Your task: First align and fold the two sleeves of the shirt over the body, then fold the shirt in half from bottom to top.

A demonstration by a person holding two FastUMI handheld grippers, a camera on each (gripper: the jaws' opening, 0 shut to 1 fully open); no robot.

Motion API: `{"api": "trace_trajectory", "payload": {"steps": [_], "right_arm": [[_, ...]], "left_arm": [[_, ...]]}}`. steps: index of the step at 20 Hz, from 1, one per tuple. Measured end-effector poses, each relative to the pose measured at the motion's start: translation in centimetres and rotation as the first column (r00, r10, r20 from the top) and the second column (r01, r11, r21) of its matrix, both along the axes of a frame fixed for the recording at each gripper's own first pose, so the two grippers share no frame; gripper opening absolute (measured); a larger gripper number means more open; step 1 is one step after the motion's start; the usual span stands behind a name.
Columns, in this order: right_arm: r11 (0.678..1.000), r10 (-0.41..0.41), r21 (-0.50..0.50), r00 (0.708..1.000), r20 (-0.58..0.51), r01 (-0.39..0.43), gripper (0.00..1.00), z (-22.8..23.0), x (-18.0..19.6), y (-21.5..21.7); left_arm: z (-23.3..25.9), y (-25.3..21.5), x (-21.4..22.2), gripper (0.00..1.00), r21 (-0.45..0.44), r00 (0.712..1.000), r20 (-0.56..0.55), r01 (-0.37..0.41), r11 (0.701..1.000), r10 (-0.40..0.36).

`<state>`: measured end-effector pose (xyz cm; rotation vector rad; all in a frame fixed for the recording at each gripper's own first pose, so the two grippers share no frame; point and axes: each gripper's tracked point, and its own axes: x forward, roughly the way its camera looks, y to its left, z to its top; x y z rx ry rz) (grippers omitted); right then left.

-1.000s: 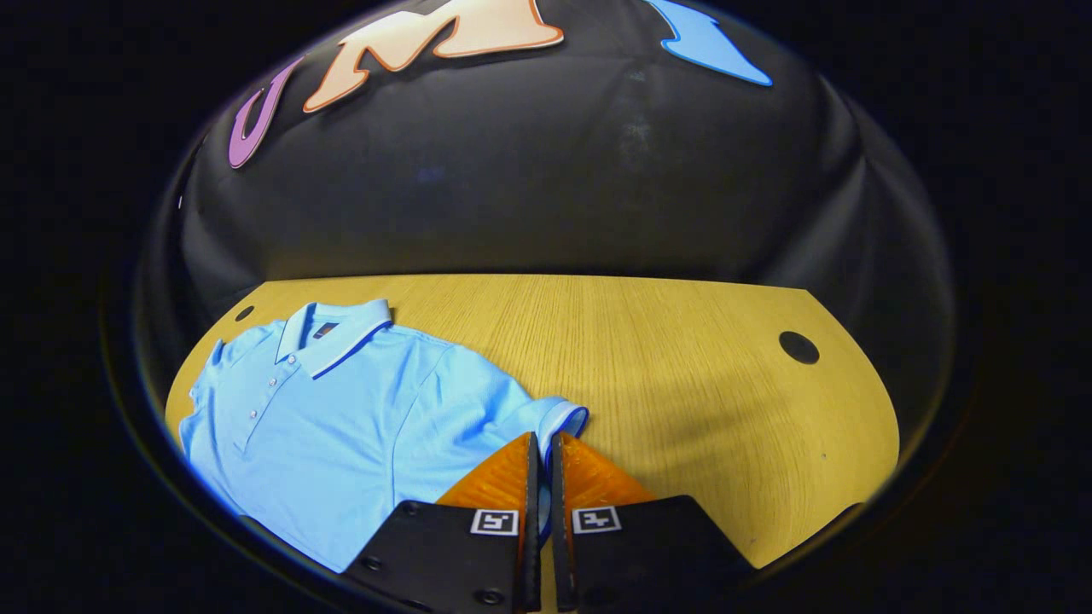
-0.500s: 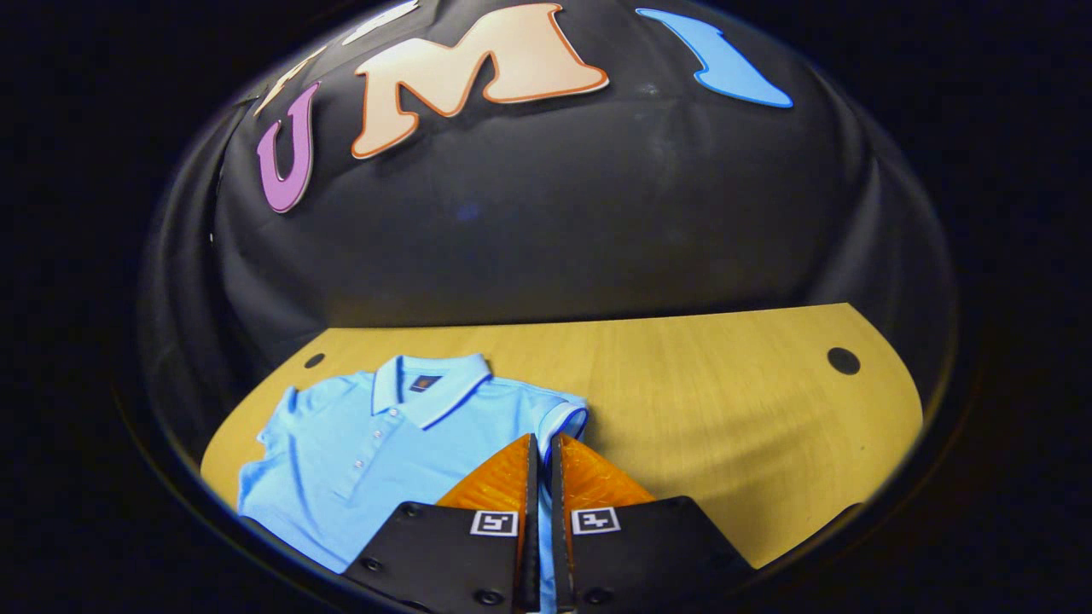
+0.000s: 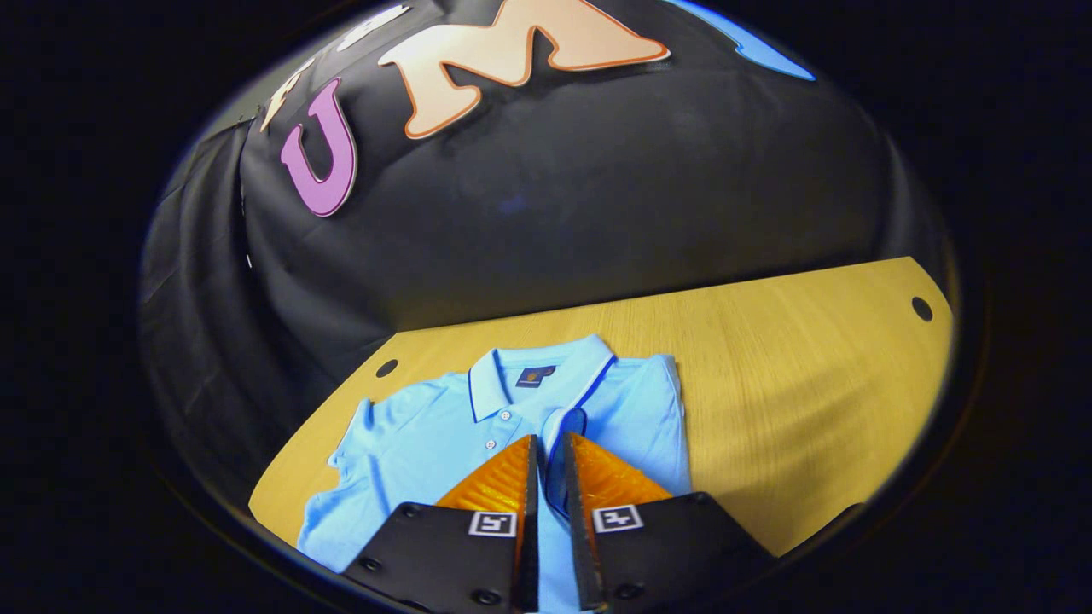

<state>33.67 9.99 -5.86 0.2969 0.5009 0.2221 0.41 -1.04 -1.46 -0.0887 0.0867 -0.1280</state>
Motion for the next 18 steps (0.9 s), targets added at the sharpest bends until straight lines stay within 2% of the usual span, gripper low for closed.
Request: {"api": "trace_trajectory", "payload": {"steps": [2,3,4,5,6,8,9,10,14,18], "right_arm": [[0.999,0.026,0.019,1.000,-0.012,-0.026,0.39,-0.3,-0.3,1.0],[0.999,0.040,0.021,0.999,-0.015,-0.039,0.65,-0.2,-0.8,1.3],[0.999,0.049,0.018,0.999,-0.015,-0.049,0.69,0.4,-1.3,1.2],[0.998,0.059,0.016,0.998,-0.008,-0.059,0.95,0.6,-1.6,1.7],[0.998,0.064,0.006,0.998,0.008,-0.064,0.99,1.1,-2.1,1.7],[0.997,0.080,-0.020,0.996,0.042,-0.080,0.97,2.0,-3.4,1.6],[0.996,0.085,-0.037,0.995,0.054,-0.083,0.93,2.3,-4.5,1.5],[0.995,0.093,-0.050,0.994,0.063,-0.090,0.97,2.5,-5.8,1.3],[0.989,0.130,-0.074,0.989,0.071,-0.125,0.98,2.8,-11.2,0.7],[0.982,0.161,-0.115,0.981,0.106,-0.149,0.98,3.9,-15.9,-0.1]], "left_arm": [[0.2,0.3,0.1,0.95,-0.013,1.000,-0.004,-0.002,1.000,0.002],[0.3,0.6,0.2,0.95,-0.014,1.000,-0.006,-0.006,1.000,0.006],[0.2,0.9,0.3,0.95,-0.013,1.000,-0.009,-0.011,1.000,0.010],[0.4,1.3,0.4,0.95,-0.012,1.000,-0.012,-0.014,1.000,0.014],[0.5,1.7,0.6,0.95,-0.013,1.000,-0.019,-0.017,1.000,0.016],[0.4,2.2,1.3,0.95,-0.024,0.999,-0.045,-0.004,1.000,0.003],[0.4,2.7,1.8,0.95,-0.028,0.998,-0.062,0.001,1.000,-0.003],[0.4,3.3,2.3,0.95,-0.034,0.997,-0.074,0.000,0.999,-0.003],[0.7,4.9,4.7,0.95,-0.100,0.991,-0.130,0.021,0.995,-0.034],[1.4,8.2,8.2,0.95,-0.074,0.985,-0.172,-0.027,0.997,0.014]]}}
